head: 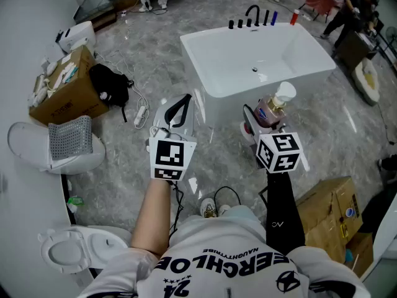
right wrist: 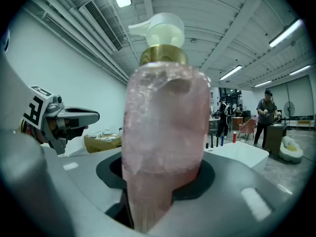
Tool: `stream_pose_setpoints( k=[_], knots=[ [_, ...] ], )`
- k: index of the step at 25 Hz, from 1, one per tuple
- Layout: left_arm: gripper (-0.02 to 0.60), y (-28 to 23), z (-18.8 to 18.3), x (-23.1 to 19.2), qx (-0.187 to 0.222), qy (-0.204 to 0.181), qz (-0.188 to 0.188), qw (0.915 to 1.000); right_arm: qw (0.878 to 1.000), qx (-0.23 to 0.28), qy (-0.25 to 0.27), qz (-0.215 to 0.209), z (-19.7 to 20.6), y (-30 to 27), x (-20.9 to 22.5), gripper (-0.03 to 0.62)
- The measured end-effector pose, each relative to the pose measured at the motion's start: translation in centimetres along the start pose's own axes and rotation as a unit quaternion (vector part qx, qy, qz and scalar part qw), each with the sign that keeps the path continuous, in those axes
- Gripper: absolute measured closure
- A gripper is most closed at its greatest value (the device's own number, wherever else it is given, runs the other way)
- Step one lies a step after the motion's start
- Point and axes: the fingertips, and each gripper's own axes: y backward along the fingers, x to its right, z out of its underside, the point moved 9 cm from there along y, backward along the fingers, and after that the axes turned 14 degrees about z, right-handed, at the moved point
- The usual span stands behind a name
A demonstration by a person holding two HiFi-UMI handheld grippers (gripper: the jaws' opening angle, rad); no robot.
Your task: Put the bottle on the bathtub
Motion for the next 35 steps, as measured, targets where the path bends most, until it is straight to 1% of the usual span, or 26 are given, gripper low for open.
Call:
stream_pose_setpoints(
  k=[5,9,12,18,25,29,35],
  knots=[
    [0.581,0.2,-0.2,0.6,0.002,0.015,0.002,0.9999,1.0,0.004,-0.005,0.003,0.0,0.9,0.7,0.364],
    [0.581,-0.1,-0.7,1.0,0.003,0.01,0.012,0.9999,1.0,0.008,-0.001,-0.007,0.5,1.3,0.7,0.365],
    [0.581,0.2,-1.0,0.9,0.009,0.006,0.01,0.9999,1.0,0.01,0.0,-0.01,0.5,1.3,0.6,0.364],
    [0.581,0.9,-0.3,0.6,0.005,0.019,-0.004,0.9998,1.0,0.016,-0.002,-0.02,0.3,1.2,0.1,0.364],
    [0.58,1.6,0.6,0.1,-0.005,0.015,0.007,0.9998,0.999,0.023,-0.013,-0.033,0.6,1.1,-0.9,0.364],
    [0.581,2.1,1.0,-0.3,-0.006,0.017,0.003,0.9998,0.998,0.022,-0.035,-0.041,0.3,0.7,-1.3,0.364],
    [0.581,1.8,1.5,-1.2,-0.012,0.014,0.006,0.9998,0.998,0.04,-0.029,-0.043,-1.2,-0.7,-1.4,0.362]
  ],
)
